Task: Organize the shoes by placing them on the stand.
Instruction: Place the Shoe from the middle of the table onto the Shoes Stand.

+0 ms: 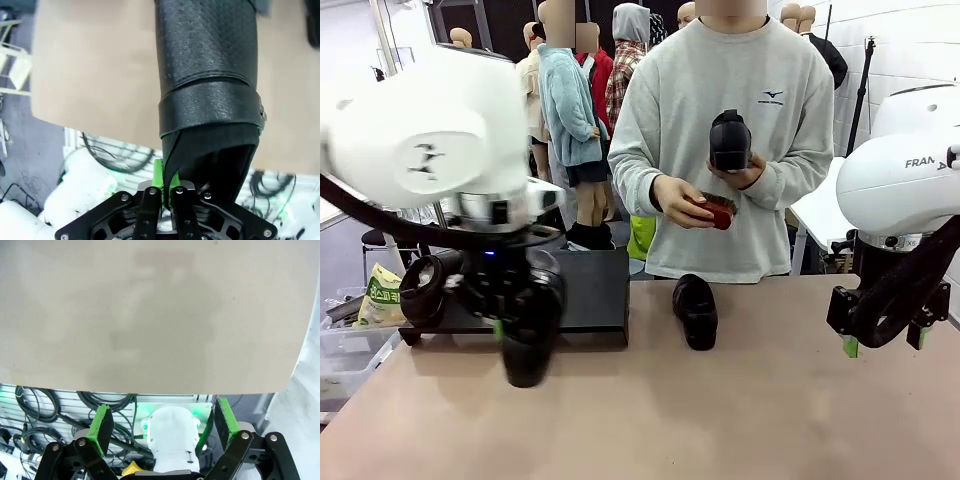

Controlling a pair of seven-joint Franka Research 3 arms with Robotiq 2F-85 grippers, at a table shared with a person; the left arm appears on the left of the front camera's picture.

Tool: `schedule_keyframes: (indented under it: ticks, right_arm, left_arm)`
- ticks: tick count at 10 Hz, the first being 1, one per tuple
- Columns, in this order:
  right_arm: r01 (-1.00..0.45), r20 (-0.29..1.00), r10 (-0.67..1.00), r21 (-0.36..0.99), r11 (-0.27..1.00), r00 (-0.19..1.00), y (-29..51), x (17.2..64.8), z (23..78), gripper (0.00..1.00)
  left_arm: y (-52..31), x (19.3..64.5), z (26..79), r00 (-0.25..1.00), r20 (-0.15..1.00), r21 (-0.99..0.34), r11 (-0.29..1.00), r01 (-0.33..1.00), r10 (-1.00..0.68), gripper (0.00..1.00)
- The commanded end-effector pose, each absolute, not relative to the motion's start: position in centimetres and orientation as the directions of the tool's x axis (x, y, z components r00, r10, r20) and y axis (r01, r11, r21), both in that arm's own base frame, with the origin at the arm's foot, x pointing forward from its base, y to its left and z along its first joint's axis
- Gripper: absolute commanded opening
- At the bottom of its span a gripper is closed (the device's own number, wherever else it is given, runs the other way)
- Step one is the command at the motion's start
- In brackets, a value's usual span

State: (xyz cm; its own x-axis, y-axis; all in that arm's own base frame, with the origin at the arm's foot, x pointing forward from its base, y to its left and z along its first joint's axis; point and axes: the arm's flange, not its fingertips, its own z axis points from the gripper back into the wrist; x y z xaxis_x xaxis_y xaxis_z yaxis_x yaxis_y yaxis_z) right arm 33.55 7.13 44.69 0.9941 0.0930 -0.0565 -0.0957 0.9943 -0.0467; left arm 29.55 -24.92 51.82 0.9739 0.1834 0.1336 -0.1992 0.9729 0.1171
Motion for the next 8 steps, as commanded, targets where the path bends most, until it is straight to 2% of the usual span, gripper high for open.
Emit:
schedule_keyframes:
  ticks: [1,2,3,4,7,8]
  right_arm:
    - [-0.091,-0.064,0.088,-0.042,0.995,0.994,7.2,33.5,44.9,1.00]
    - [-0.091,-0.064,0.088,-0.042,0.995,0.994,7.2,33.5,44.9,1.00]
    - [-0.091,-0.064,0.088,-0.042,0.995,0.994,7.2,33.5,44.9,1.00]
    - [-0.091,-0.064,0.088,-0.042,0.995,0.994,7.2,33.5,44.9,1.00]
    - [-0.091,-0.064,0.088,-0.042,0.995,0.994,7.2,33.5,44.9,1.00]
    - [-0.091,-0.064,0.088,-0.042,0.995,0.994,7.2,33.5,44.9,1.00]
  left_arm:
    - [-21.5,30.2,51.6,0.952,0.235,0.172,0.956,-0.239,0.196,0.00]
    - [-20.8,30.4,51.8,0.945,0.275,0.170,0.958,-0.231,0.179,0.00]
    - [-21.9,29.8,52.8,0.922,0.287,-0.023,0.964,-0.265,0.260,0.00]
    - [-20.7,30.4,52.1,0.952,0.216,0.165,0.953,-0.253,0.216,0.00]
    - [-20.8,30.4,52.0,0.945,0.235,0.133,0.956,-0.262,0.227,0.00]
    - [-19.7,31.1,52.3,0.916,0.316,0.184,0.931,-0.315,0.248,0.00]
